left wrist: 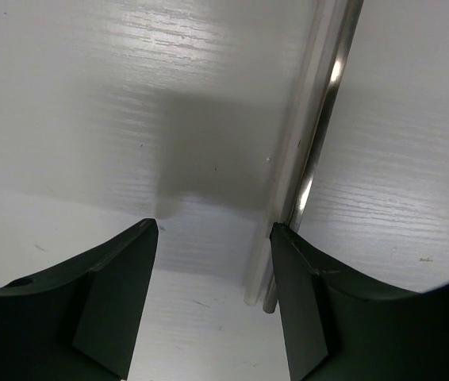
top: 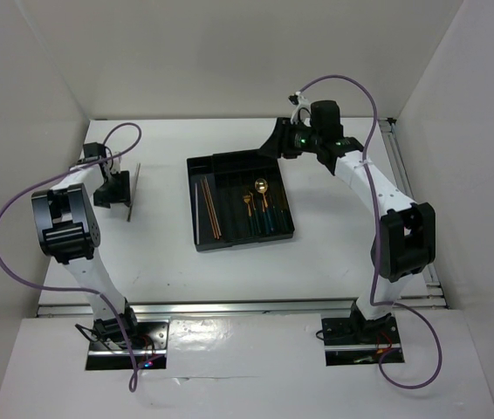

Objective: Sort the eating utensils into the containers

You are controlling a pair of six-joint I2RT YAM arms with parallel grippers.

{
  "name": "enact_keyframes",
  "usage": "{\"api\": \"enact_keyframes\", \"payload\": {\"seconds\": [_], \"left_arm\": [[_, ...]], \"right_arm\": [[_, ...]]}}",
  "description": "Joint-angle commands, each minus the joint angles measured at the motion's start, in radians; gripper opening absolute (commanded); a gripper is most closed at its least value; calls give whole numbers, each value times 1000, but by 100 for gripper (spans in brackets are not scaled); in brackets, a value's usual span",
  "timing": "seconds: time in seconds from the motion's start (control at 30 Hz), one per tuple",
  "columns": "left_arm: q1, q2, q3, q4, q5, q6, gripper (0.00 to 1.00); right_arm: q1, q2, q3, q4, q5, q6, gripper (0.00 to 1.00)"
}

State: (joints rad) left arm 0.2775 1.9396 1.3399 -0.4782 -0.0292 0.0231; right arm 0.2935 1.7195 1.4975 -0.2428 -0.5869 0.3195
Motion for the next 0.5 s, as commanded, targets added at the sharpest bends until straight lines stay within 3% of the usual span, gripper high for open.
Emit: {"api": "enact_keyframes", "payload": {"seconds": [0.0,0.47], "left_arm": [[0,38,27,7,-9,5,72],[-20,56,36,7,-27,-5,72]], "right_arm": [[-13,6,9,36,6,-17,49],[-31,15,9,36,6,-17,50]]}}
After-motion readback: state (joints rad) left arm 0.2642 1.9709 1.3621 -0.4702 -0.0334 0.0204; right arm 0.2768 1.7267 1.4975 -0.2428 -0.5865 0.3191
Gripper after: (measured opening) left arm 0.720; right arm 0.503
